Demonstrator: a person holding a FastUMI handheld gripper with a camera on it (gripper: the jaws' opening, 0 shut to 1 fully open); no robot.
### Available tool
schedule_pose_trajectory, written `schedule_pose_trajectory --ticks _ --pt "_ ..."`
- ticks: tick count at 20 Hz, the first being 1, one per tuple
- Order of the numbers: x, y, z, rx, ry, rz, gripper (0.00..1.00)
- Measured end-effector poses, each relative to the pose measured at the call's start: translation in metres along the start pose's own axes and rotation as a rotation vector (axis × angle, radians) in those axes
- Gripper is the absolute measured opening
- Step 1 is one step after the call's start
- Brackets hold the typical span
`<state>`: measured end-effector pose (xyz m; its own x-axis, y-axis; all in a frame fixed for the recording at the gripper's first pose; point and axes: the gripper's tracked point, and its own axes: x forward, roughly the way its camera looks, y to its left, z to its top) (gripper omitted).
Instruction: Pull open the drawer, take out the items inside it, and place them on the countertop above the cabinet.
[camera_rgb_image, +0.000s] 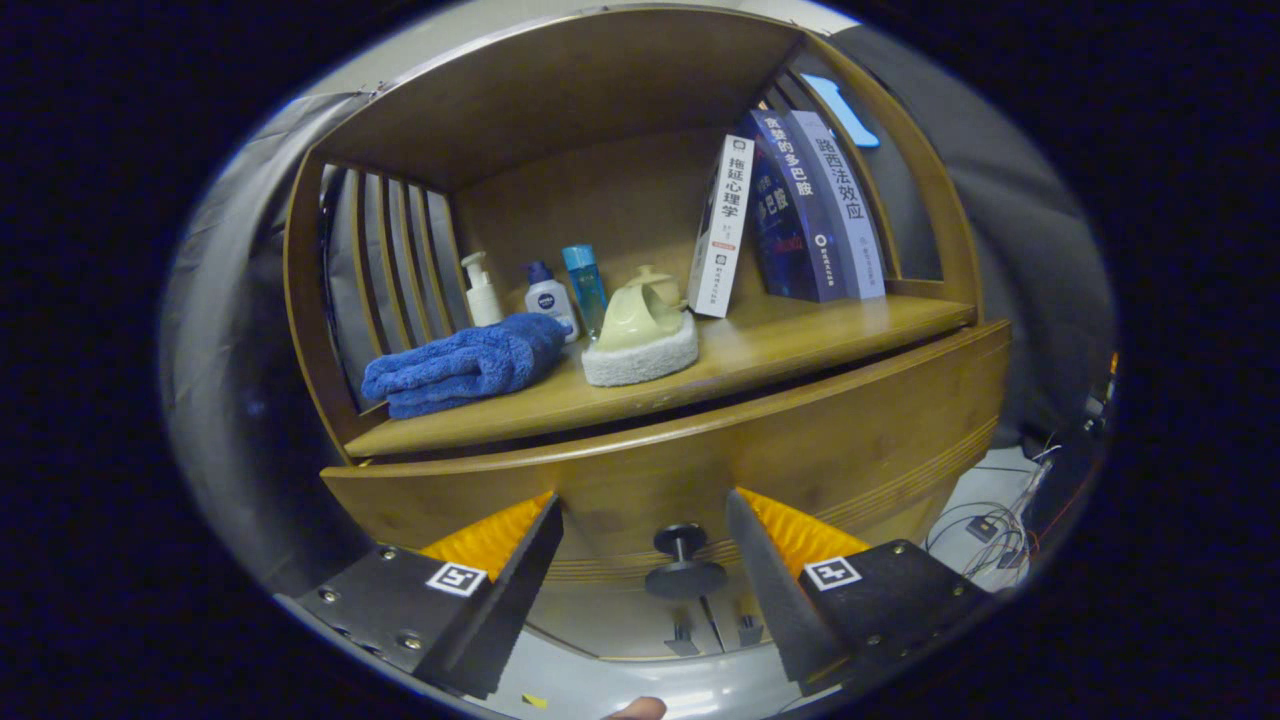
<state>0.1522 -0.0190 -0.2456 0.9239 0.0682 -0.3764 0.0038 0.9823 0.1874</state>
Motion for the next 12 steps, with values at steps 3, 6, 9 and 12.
schedule_pose_trajectory --ticks 3,6,9,12 --pt "0.006 0.000 0.001 0.004 0.003 0.000 1.00" --pt "0.009 0.000 0.000 0.005 0.009 0.000 1.00" --pt "0.015 0.000 0.001 0.007 0.015 0.001 0.99" --pt "0.019 0.000 0.002 0.010 0.016 0.002 0.99"
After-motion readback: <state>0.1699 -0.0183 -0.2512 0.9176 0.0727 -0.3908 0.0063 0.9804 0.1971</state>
